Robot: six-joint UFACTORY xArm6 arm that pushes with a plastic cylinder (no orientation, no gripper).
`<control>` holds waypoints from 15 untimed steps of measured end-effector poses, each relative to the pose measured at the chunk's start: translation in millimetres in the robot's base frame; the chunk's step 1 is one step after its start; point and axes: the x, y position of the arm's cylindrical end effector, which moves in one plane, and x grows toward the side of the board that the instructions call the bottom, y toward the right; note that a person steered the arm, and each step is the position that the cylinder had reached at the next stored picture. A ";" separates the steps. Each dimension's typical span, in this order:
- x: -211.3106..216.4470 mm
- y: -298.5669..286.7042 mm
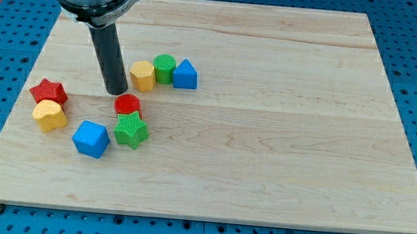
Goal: Move the red star to the left of the red circle
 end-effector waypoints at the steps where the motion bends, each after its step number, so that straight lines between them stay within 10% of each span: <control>1: 0.0 -16.7; 4: -37.0 -154.6; 10: 43.6 -148.7; 12: 0.9 -71.6; 15: 38.5 -155.2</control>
